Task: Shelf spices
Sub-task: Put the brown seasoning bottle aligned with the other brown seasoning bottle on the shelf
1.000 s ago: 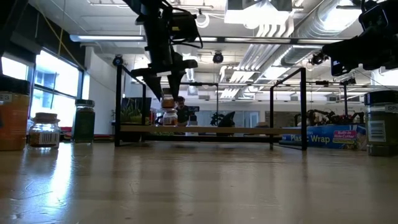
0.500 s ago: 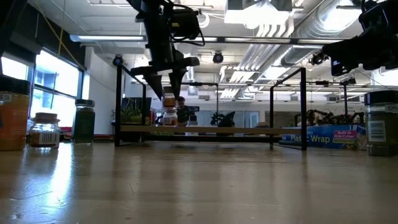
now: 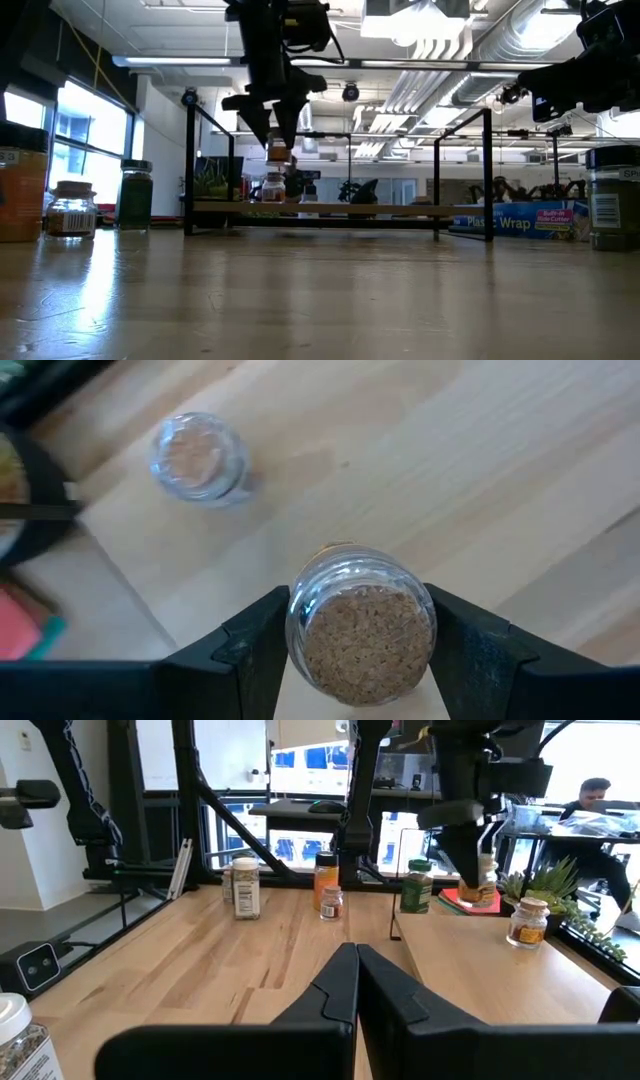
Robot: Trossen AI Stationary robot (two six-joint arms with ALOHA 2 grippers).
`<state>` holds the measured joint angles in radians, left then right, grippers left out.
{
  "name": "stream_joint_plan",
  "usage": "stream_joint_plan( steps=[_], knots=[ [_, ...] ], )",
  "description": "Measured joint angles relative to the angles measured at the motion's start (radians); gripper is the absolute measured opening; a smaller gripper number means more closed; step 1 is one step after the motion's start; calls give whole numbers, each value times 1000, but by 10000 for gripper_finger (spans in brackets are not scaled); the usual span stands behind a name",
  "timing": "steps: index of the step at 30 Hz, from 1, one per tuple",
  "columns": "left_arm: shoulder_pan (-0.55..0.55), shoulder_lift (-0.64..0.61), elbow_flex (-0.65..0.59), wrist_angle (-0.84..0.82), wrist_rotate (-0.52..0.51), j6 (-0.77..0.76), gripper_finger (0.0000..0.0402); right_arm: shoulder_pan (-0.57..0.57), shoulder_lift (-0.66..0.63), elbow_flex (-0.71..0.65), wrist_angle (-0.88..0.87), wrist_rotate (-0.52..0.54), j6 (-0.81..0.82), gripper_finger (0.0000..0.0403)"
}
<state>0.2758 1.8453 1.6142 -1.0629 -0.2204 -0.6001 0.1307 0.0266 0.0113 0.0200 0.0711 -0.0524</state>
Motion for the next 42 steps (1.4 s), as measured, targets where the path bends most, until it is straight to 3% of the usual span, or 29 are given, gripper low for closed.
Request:
stream_joint_plan(
  steps=[6,14,28,42],
  knots=[
    [-17,43,3,5,25,48,201,0,0,0,0,0,0,0],
    [-29,149,8,-11,35,-24,201,0,0,0,0,0,0,0],
    [40,146,9,-16,-22,-135,203,0,0,0,0,0,0,0],
    [83,146,10,-11,-45,-153,238,0,0,0,0,0,0,0]
  ],
)
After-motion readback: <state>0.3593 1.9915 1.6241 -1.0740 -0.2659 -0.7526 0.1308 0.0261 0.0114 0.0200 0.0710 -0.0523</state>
